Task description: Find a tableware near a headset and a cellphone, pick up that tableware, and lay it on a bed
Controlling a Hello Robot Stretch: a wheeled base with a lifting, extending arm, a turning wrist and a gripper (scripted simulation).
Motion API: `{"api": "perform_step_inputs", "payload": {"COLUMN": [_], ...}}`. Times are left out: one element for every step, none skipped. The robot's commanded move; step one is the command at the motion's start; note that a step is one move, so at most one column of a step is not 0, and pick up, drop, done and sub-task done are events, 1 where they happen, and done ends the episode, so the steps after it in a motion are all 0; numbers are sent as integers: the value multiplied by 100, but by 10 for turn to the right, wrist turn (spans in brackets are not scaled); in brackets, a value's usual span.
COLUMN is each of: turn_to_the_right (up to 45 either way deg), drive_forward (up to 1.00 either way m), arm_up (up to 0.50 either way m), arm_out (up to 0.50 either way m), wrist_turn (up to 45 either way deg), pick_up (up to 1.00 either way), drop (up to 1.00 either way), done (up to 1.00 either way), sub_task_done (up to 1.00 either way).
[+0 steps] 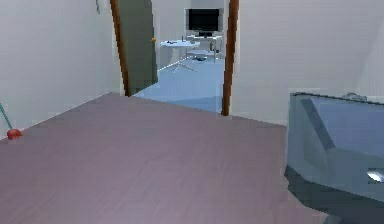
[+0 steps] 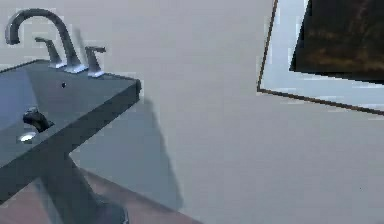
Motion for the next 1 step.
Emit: {"api": "perform_step_inputs", "payload": {"turn_to_the_right": [0], "drive_forward": [100], "arm_up": [0], "arm_out": [0], "wrist_turn": [0], "pick_up": [0], "drop": [0], "done": [0], "sub_task_done": [0]}}
